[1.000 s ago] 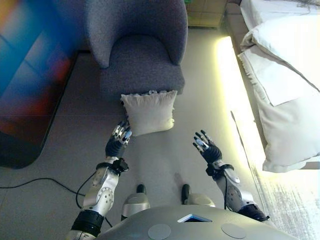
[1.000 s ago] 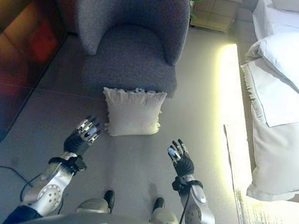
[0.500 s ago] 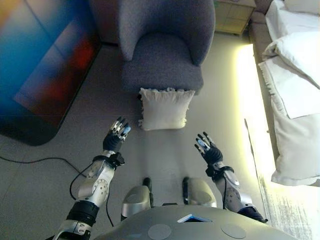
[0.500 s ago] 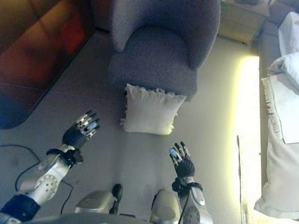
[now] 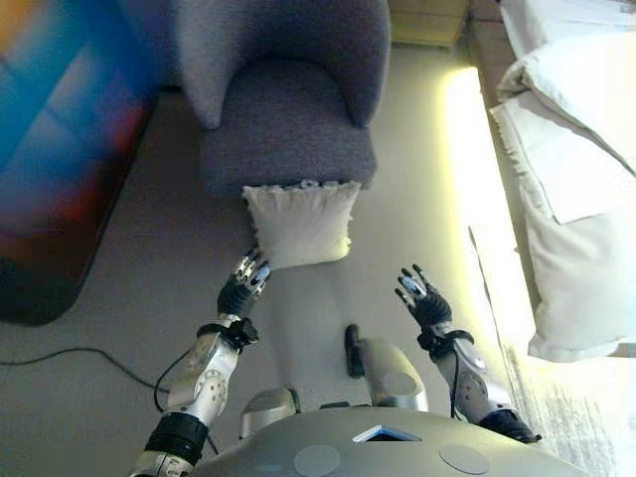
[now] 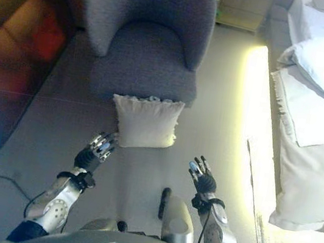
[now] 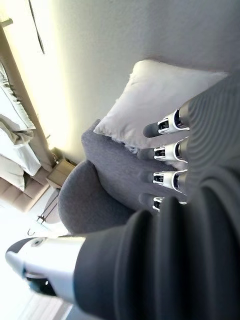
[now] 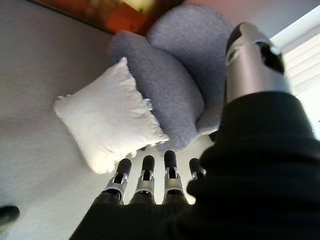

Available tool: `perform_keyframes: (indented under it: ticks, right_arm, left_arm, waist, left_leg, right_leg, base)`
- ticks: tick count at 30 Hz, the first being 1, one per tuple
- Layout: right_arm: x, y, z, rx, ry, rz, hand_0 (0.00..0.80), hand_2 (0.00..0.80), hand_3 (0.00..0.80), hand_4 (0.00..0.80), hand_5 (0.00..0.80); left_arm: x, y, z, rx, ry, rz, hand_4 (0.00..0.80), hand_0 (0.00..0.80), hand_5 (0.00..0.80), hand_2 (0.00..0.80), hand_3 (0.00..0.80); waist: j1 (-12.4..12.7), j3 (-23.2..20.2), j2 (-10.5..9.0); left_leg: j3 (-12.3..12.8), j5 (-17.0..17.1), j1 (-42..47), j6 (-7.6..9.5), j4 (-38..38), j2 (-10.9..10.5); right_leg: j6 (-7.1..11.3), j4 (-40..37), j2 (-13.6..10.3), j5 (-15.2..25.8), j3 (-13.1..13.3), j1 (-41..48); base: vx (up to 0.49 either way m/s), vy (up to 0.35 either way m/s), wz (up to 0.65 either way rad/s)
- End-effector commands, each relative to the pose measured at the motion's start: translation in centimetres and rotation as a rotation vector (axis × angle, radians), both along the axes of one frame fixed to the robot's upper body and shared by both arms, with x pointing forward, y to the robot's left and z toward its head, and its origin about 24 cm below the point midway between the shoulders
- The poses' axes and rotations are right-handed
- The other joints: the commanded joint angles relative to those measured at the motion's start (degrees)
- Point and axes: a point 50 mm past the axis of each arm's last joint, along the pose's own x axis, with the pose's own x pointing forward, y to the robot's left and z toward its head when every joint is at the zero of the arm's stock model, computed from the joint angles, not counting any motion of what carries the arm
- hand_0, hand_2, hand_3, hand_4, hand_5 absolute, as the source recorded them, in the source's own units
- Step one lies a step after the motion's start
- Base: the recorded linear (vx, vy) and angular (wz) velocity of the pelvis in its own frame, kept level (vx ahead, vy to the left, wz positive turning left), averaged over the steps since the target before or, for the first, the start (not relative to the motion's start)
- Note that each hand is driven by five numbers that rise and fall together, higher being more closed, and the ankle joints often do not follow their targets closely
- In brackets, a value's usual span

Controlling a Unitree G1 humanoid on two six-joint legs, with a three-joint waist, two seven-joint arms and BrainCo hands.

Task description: Pick up the cushion and take it to the sofa

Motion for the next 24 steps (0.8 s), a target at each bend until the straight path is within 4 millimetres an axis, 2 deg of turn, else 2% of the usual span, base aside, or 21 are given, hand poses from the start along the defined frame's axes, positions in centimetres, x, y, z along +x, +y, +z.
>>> perform_keyframes:
  ticks: [1, 3, 4, 5, 6, 8, 10, 12, 14, 15, 17, 18, 21, 24]
  right_arm:
    - [1.1, -0.5, 1.7, -0.043, -0.118, 0.056, 0.0, 0.0, 0.0, 0.0, 0.0]
    - [1.3, -0.7, 1.6, -0.058, -0.129, 0.064, 0.0, 0.0, 0.0, 0.0, 0.0]
    - [1.3, -0.7, 1.6, -0.057, -0.131, 0.064, 0.0, 0.0, 0.0, 0.0, 0.0]
    - [1.5, -0.7, 1.7, -0.047, -0.139, 0.057, 0.0, 0.0, 0.0, 0.0, 0.0]
    - [1.6, -0.7, 1.7, -0.04, -0.144, 0.05, 0.0, 0.0, 0.0, 0.0, 0.0]
    - [1.7, -0.7, 1.8, -0.041, -0.144, 0.04, 0.0, 0.0, 0.0, 0.0, 0.0]
    - [1.5, -0.7, 1.9, -0.039, -0.15, 0.032, 0.0, 0.0, 0.0, 0.0, 0.0]
    - [0.9, -0.9, 1.8, -0.043, -0.149, 0.036, 0.0, 0.0, 0.0, 0.0, 0.0]
    - [0.8, -1.0, 1.9, -0.044, -0.149, 0.048, 0.0, 0.0, 0.0, 0.0, 0.0]
    - [0.8, -1.1, 1.8, -0.042, -0.149, 0.056, 0.0, 0.0, 0.0, 0.0, 0.0]
    - [0.8, -1.3, 1.8, -0.033, -0.148, 0.059, 0.0, 0.0, 0.0, 0.0, 0.0]
    - [0.5, -1.4, 1.6, -0.029, -0.141, 0.053, 0.0, 0.0, 0.0, 0.0, 0.0]
    - [-0.2, -1.3, 1.2, -0.026, -0.124, 0.042, 0.0, 0.0, 0.0, 0.0, 0.0]
    - [-0.5, -1.3, 1.1, -0.013, -0.124, 0.026, 0.0, 0.0, 0.0, 0.0, 0.0]
  left_arm:
    - [1.3, -1.0, 2.8, -0.064, -0.147, 0.027, 0.0, 0.0, 0.0, 0.0, 0.0]
    - [2.0, -1.5, 3.4, -0.083, -0.169, 0.033, 0.0, 0.0, 0.0, 0.0, 0.0]
    - [2.0, -1.6, 3.5, -0.083, -0.171, 0.033, 0.0, 0.0, 0.0, 0.0, 0.0]
    - [2.2, -1.8, 3.6, -0.085, -0.175, 0.029, 0.0, 0.0, 0.0, 0.0, 0.0]
    - [2.3, -1.8, 3.7, -0.085, -0.177, 0.028, 0.0, 0.0, 0.0, 0.0, 0.0]
    - [2.5, -1.6, 3.7, -0.087, -0.181, 0.025, 0.0, 0.0, 0.0, 0.0, 0.0]
    - [2.5, -1.5, 3.8, -0.088, -0.194, 0.014, 0.0, 0.0, 0.0, 0.0, 0.0]
    - [2.3, -1.7, 3.9, -0.098, -0.199, 0.015, 0.0, 0.0, 0.0, 0.0, 0.0]
    - [2.1, -1.9, 3.9, -0.107, -0.199, 0.023, 0.0, 0.0, 0.0, 0.0, 0.0]
    - [1.9, -1.9, 3.8, -0.11, -0.195, 0.032, 0.0, 0.0, 0.0, 0.0, 0.0]
    - [1.6, -1.7, 3.5, -0.11, -0.188, 0.038, 0.0, 0.0, 0.0, 0.0, 0.0]
    - [1.5, -1.6, 3.3, -0.108, -0.185, 0.036, 0.0, 0.0, 0.0, 0.0, 0.0]
    - [1.5, -1.2, 3.2, -0.116, -0.187, 0.024, 0.0, 0.0, 0.0, 0.0, 0.0]
    - [1.7, -1.0, 3.4, -0.116, -0.205, 0.017, 0.0, 0.0, 0.0, 0.0, 0.0]
  waist:
    - [-0.5, -3.5, -1.01]
    - [0.0, -3.0, -2.1]
    - [0.1, -2.9, -2.11]
    - [0.9, -2.3, -2.65]
    - [1.4, -2.0, -2.91]
    - [1.9, -1.4, -2.58]
    - [2.3, -1.0, -2.0]
    - [3.2, -0.8, -1.24]
    - [4.2, -0.4, -0.71]
    - [4.7, -0.3, -0.35]
    - [4.9, -0.2, 0.2]
    - [4.6, -0.4, 0.53]
    - [3.9, -0.9, 1.91]
    - [3.6, -0.9, 2.76]
  left_leg:
    - [3.1, 24.4, -3.1, 0.48, 21.4, -0.1]
    - [5.1, 24.1, -9.4, 0.71, 27.6, 2.3]
    - [5.2, 23.8, -10.1, 0.83, 28.0, 2.7]
    - [5.6, 22.7, -13.3, 1.58, 27.9, 4.2]
    - [6.3, 22.2, -14.7, 2.3, 23.8, 5.4]
    - [6.8, 22.8, -15.0, 2.68, 15.3, 6.5]
    - [5.3, 24.8, -15.6, 2.06, 5.9, 7.8]
    - [1.6, 26.7, -15.9, 0.72, -4.3, 8.8]
    - [-2.4, 28.0, -15.7, -0.32, -10.8, 9.3]
    - [-3.6, 28.0, -15.7, -0.78, -12.7, 10.0]
    - [-3.6, 27.5, -15.2, -1.28, -14.4, 10.7]
    - [-2.3, 26.5, -14.8, -1.25, -14.7, 10.6]
    - [0.3, 26.0, -13.5, -1.16, -17.8, 9.7]
    - [1.3, 26.0, -13.5, -0.72, -18.6, 8.3]
  right_leg:
    - [1.46, -9.4, -1.7, 7.8, 1.6, 3.2]
    - [-0.01, -9.4, -1.8, 6.2, 1.5, 6.0]
    - [-0.1, -9.3, -1.7, 6.0, 1.4, 6.3]
    - [-0.41, -9.3, -1.6, 5.0, 1.6, 8.0]
    - [-0.51, -9.1, -1.3, 3.9, 1.6, 8.9]
    - [-0.35, -8.6, -0.5, 2.2, 2.3, 10.0]
    - [0.3, -8.3, 0.1, 0.8, 3.6, 10.4]
    - [1.49, -8.5, 0.1, -0.4, 5.4, 11.9]
    - [2.16, -8.5, -0.2, -1.6, 6.7, 13.4]
    - [2.37, -8.2, -0.5, -2.6, 7.3, 14.2]
    - [2.63, -7.3, -0.9, -4.0, 7.5, 14.9]
    - [2.88, -6.9, -1.4, -4.5, 7.1, 15.1]
    - [3.62, -5.5, -2.4, -6.0, 5.6, 15.2]
    - [4.09, -4.4, -3.0, -7.1, 4.8, 15.1]
  base:
    - [0.349, -0.18, -0.15]
    - [0.235, -0.126, -0.37]
    - [0.201, -0.085, -0.24]
    - [0.229, -0.042, -0.22]
    - [0.286, -0.006, -0.19]
    - [0.239, 0.111, -0.11]
    - [0.211, 0.178, -0.03]
    - [0.257, 0.195, -0.04]
    - [0.282, 0.168, -0.22]
    - [0.229, 0.114, -0.38]
    - [0.267, 0.13, -0.58]
    - [0.293, 0.172, -0.55]
    - [0.251, 0.221, -0.23]
    - [0.228, 0.279, -0.22]
